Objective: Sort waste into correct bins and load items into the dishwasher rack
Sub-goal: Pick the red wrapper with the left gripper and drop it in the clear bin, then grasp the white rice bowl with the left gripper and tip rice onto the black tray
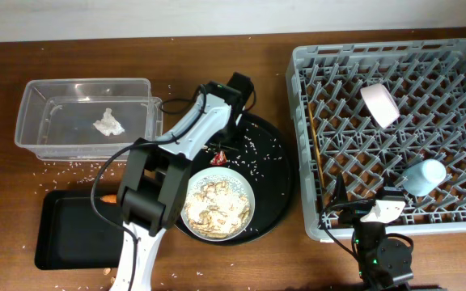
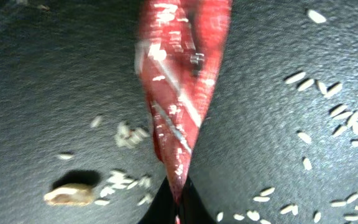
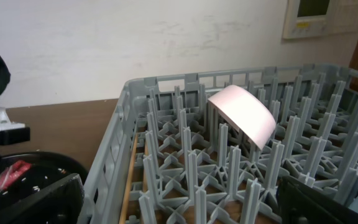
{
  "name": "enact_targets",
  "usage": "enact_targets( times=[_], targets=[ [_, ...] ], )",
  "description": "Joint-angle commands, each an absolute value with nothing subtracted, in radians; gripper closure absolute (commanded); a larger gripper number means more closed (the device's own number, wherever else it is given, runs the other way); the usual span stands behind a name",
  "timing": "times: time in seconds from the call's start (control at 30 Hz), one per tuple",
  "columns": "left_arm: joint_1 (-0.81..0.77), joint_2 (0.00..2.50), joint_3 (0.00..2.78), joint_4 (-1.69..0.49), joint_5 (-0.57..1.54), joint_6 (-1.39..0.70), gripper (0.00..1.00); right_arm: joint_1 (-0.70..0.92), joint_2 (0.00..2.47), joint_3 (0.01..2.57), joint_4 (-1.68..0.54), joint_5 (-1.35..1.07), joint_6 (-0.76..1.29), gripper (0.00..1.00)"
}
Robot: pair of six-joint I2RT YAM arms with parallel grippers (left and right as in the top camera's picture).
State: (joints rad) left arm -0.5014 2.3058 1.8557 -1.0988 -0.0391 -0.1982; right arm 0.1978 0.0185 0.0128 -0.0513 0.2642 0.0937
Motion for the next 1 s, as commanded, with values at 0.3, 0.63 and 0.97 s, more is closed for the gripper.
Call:
enact_targets(
  times=[0.3,0.63,0.97],
  targets=[
    [0.05,2.128,2.0,-1.359,-0.169,-0.395,0.6,0.196,0.013,0.006,-0.055,0.266,0.089,0.02],
    [-0.31,1.886,1.987,-1.475,-0.081,-0.274,0.29,0.196,0.013,0.006,-0.055,0.266,0.089,0.02],
    [-0.908,1.887,1.363,-1.084,-0.022,-0.251,0.44,0.196,0.013,0.006,-0.055,0.266,0.089,0.02]
  ],
)
